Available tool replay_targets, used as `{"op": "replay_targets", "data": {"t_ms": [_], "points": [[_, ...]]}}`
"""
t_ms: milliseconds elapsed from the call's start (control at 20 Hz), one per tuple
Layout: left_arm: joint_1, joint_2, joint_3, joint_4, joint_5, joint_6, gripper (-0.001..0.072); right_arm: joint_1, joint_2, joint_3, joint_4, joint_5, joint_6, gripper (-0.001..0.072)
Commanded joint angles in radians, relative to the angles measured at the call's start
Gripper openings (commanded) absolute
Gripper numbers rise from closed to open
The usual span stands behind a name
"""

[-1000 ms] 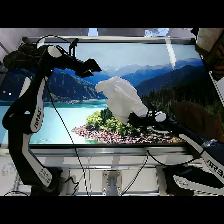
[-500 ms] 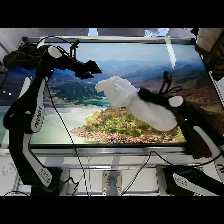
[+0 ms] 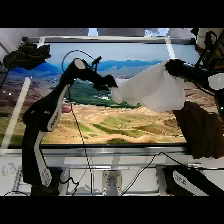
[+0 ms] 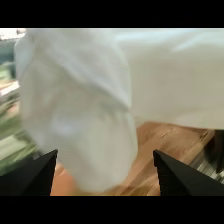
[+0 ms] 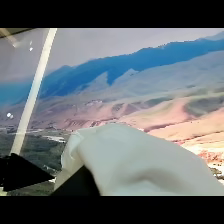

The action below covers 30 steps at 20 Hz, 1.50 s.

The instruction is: Fold the shirts.

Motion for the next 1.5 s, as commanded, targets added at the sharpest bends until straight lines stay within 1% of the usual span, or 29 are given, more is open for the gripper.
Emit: {"op": "replay_targets", "data": {"t_ms": [0, 150, 250, 300, 350, 400, 450, 550, 650, 700, 800, 850, 900, 1000, 1050, 1100, 1150, 1200, 1250, 1350, 1450], "points": [[-0.08, -0.072, 0.001, -0.107, 0.157, -0.019, 0.0691, -0.013, 0.006, 0.022, -0.047, 0.069, 0.002, 0.0032], [-0.101, -0.111, 0.001, -0.171, 0.213, -0.018, 0.069, -0.013, 0.006, 0.022, -0.062, 0.072, 0.002, 0.0032], [-0.101, -0.117, 0.001, -0.159, 0.272, -0.018, 0.0689, -0.013, 0.006, 0.022, -0.064, 0.072, 0.001, 0.0032], [-0.101, -0.117, 0.005, -0.152, 0.301, -0.018, 0.0673, -0.013, 0.006, 0.022, -0.069, 0.072, 0.001, 0.0032], [-0.101, -0.117, 0.011, -0.139, 0.322, -0.017, 0.0555, -0.013, 0.006, 0.022, -0.071, 0.072, 0.001, 0.0032], [-0.101, -0.117, 0.02, -0.13, 0.335, -0.005, 0.0254, -0.013, 0.006, 0.022, -0.073, 0.072, 0.001, 0.0032], [-0.101, -0.117, 0.026, -0.134, 0.346, 0.033, 0.0022, -0.013, 0.006, 0.022, -0.073, 0.072, 0.001, 0.0032], [-0.1, -0.117, 0.039, -0.176, 0.353, 0.034, 0.0012, -0.013, 0.006, 0.022, -0.079, 0.071, -0.002, 0.0032], [-0.095, -0.113, 0.05, -0.321, 0.387, 0.043, 0.0012, -0.013, 0.006, 0.022, -0.095, 0.071, -0.002, 0.0032], [-0.09, -0.106, 0.058, -0.426, 0.41, 0.094, 0.0012, -0.013, 0.007, 0.022, -0.1, 0.071, -0.002, 0.0032], [-0.074, -0.054, 0.061, -0.634, 0.436, 0.321, 0.0011, -0.016, 0.023, 0.023, -0.13, 0.053, -0.002, 0.0032], [-0.064, -0.013, 0.061, -0.71, 0.444, 0.435, 0.0011, -0.016, 0.041, 0.023, -0.169, 0.028, -0.002, 0.0032], [-0.051, 0.043, 0.061, -0.753, 0.463, 0.535, 0.0011, -0.022, 0.061, 0.035, -0.203, 0.019, 0.0, 0.0032], [-0.021, 0.18, 0.06, -0.73, 0.515, 0.636, 0.0011, -0.067, 0.105, 0.09, -0.203, 0.04, -0.001, 0.0031], [-0.008, 0.253, 0.06, -0.686, 0.532, 0.686, 0.0011, -0.102, 0.136, 0.125, -0.203, 0.05, -0.001, 0.0031], [0.002, 0.338, 0.06, -0.6, 0.552, 0.706, 0.0011, -0.138, 0.168, 0.161, -0.203, 0.064, -0.002, 0.0031], [0.005, 0.422, 0.06, -0.48, 0.58, 0.704, 0.0011, -0.182, 0.206, 0.2, -0.204, 0.092, -0.011, 0.0031], [0.005, 0.499, 0.06, -0.357, 0.599, 0.682, 0.001, -0.222, 0.242, 0.236, -0.203, 0.133, -0.028, 0.0031], [0.005, 0.578, 0.06, -0.225, 0.613, 0.621, 0.0011, -0.267, 0.281, 0.273, -0.204, 0.191, -0.035, 0.0031], [0.004, 0.722, 0.059, 0.024, 0.606, 0.463, 0.001, -0.336, 0.356, 0.331, -0.203, 0.283, -0.054, 0.003], [0.004, 0.853, 0.059, 0.204, 0.561, 0.347, 0.001, -0.365, 0.425, 0.379, -0.188, 0.354, -0.054, 0.003]]}}
